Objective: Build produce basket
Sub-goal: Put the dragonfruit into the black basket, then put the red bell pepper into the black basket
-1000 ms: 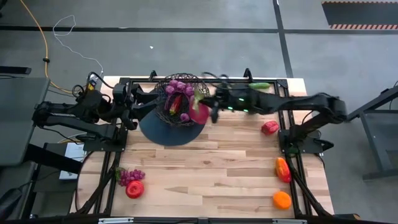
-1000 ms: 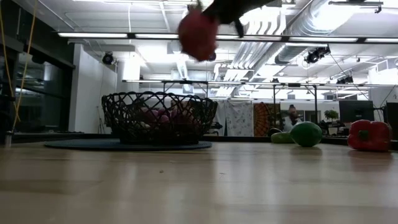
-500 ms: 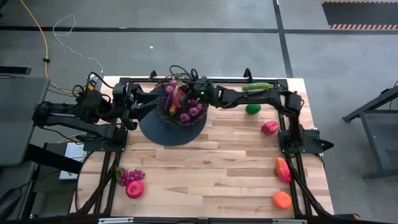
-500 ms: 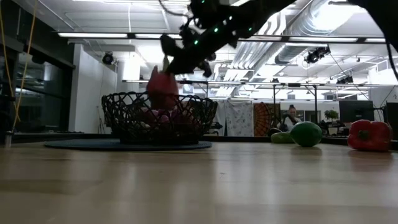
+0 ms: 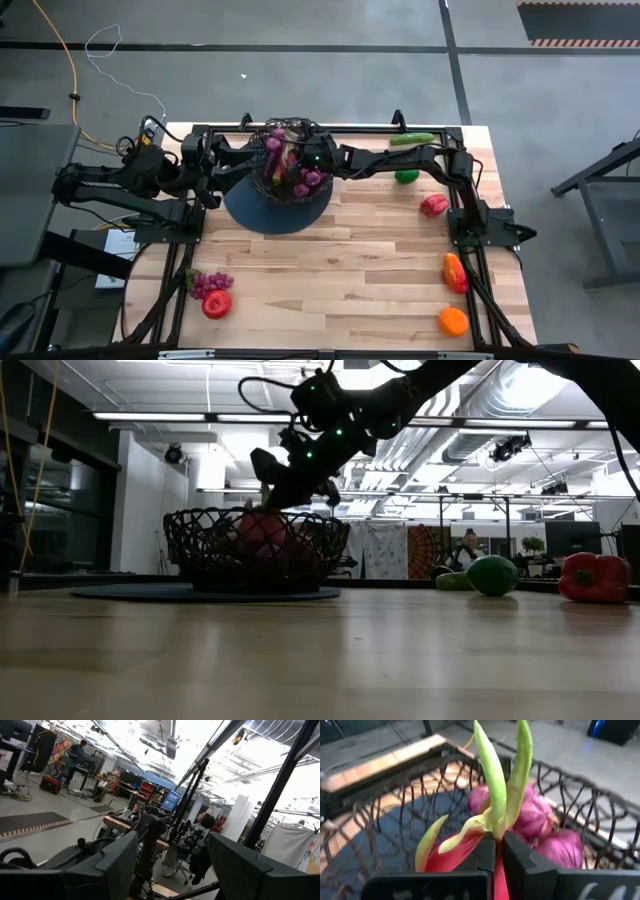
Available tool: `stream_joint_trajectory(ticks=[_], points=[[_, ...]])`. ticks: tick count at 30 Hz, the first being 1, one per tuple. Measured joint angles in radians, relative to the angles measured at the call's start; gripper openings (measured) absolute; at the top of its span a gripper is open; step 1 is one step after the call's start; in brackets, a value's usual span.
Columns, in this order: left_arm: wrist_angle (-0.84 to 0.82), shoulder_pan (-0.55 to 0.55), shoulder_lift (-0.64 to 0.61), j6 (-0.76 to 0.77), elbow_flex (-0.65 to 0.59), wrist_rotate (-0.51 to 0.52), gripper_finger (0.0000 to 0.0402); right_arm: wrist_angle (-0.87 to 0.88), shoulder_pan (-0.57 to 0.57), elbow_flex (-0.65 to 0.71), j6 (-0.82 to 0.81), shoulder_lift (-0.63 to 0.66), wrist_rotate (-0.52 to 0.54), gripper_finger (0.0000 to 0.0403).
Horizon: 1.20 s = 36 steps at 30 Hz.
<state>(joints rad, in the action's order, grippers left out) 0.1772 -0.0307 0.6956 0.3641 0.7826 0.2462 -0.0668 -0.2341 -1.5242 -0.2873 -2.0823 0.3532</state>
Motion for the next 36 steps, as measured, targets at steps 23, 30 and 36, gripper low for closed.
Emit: stream_joint_trajectory(ticks=[23, 30, 36], points=[[0.000, 0.000, 0.000, 0.000, 0.000, 0.000, 0.0229, 0.433, -0.009, -0.223, 0.016, 0.000, 0.004, 0.0233], [0.000, 0.000, 0.000, 0.000, 0.000, 0.000, 0.0229, 0.826, -0.009, -0.383, 0.295, 0.045, -0.105, 0.0276], [-0.009, -0.001, 0.000, 0.000, 0.000, 0.000, 0.0229, 0.802, -0.009, -0.043, 0.281, 0.320, -0.152, 0.0275]])
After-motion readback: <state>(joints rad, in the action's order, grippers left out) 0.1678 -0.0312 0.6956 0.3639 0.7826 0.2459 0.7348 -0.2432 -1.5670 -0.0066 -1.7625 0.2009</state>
